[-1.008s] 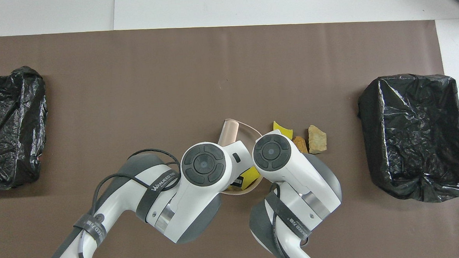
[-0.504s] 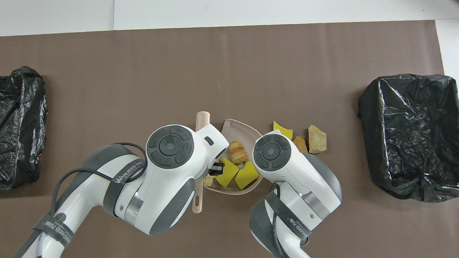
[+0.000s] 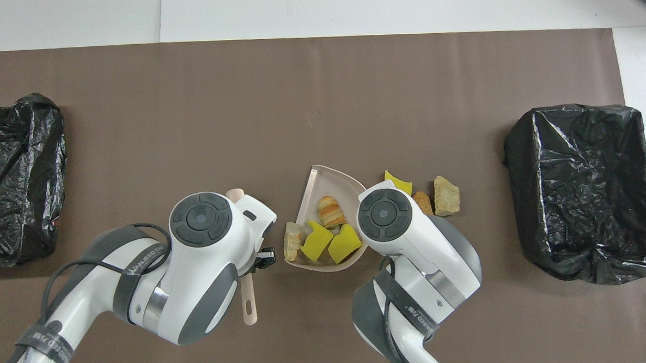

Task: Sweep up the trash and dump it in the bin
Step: 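Sweep more crumbs into the dustpan held by the right gripper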

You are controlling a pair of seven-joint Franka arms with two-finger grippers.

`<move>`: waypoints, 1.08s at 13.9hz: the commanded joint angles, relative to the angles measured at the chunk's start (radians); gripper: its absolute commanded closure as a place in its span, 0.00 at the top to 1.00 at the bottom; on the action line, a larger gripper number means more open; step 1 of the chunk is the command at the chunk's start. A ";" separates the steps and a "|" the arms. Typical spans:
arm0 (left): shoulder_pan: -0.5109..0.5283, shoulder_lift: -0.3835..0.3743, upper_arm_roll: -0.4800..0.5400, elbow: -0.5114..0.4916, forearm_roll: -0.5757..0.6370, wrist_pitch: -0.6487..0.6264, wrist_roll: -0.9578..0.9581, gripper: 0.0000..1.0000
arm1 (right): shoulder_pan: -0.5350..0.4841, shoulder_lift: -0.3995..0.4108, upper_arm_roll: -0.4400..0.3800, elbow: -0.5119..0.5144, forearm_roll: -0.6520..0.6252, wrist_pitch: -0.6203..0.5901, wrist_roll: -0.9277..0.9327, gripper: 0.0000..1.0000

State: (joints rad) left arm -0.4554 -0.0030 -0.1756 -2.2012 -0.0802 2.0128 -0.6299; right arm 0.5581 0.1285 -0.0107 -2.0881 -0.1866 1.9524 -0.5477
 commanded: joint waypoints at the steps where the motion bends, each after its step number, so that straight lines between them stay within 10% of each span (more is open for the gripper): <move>1: -0.118 -0.002 0.001 -0.041 -0.015 0.108 -0.054 0.00 | -0.018 -0.004 0.003 -0.013 -0.008 0.034 -0.073 0.00; 7: -0.184 0.075 0.001 0.125 -0.095 0.126 -0.126 0.00 | -0.018 -0.006 0.003 -0.015 -0.008 0.031 -0.083 0.00; 15: -0.132 0.032 0.008 0.080 -0.093 -0.077 -0.123 0.00 | -0.018 -0.006 0.003 -0.015 -0.008 0.026 -0.080 0.00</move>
State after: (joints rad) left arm -0.5978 0.0577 -0.1649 -2.1014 -0.1602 1.9855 -0.7553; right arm 0.5548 0.1303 -0.0142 -2.0921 -0.1865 1.9658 -0.5983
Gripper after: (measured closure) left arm 0.744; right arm 0.670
